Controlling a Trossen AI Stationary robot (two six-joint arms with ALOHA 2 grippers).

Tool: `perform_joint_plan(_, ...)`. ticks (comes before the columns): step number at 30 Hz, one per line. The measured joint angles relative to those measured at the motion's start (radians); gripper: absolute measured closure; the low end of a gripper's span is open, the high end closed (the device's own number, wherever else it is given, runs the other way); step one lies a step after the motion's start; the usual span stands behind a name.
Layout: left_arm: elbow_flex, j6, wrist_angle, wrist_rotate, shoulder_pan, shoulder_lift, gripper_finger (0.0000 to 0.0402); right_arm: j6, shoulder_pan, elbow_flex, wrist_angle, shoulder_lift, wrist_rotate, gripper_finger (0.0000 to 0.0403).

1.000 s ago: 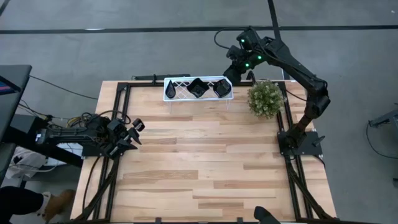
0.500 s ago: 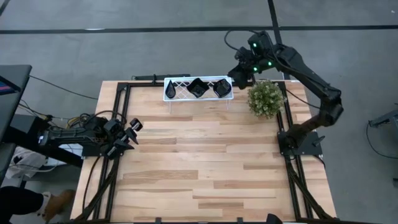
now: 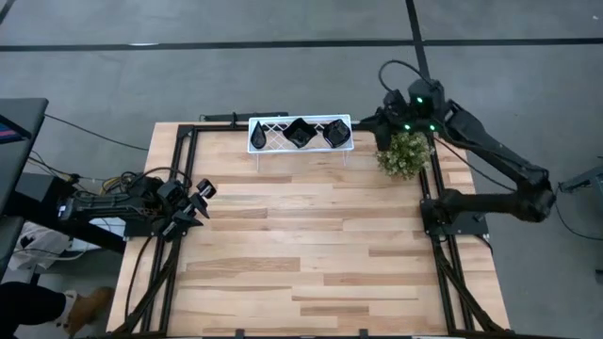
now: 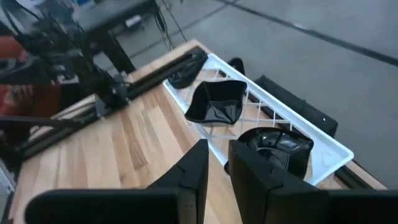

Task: Pick & Place Mini shaped plates
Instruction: Return to Home Position

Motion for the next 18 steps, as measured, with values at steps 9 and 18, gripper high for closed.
perform_joint_plan(9, 0.000, -0.007, 0.004, 0.000, 0.000, 0.000, 0.0305, 0.083, 0.000, -0.162, 0.065, -0.177, 0.060, 0.0344)
perform_joint_plan(18, 0.000, -0.010, 0.006, 0.000, 0.000, 0.000, 0.0305, 0.160, 0.018, -0.305, 0.173, -0.272, 0.060, 0.0344)
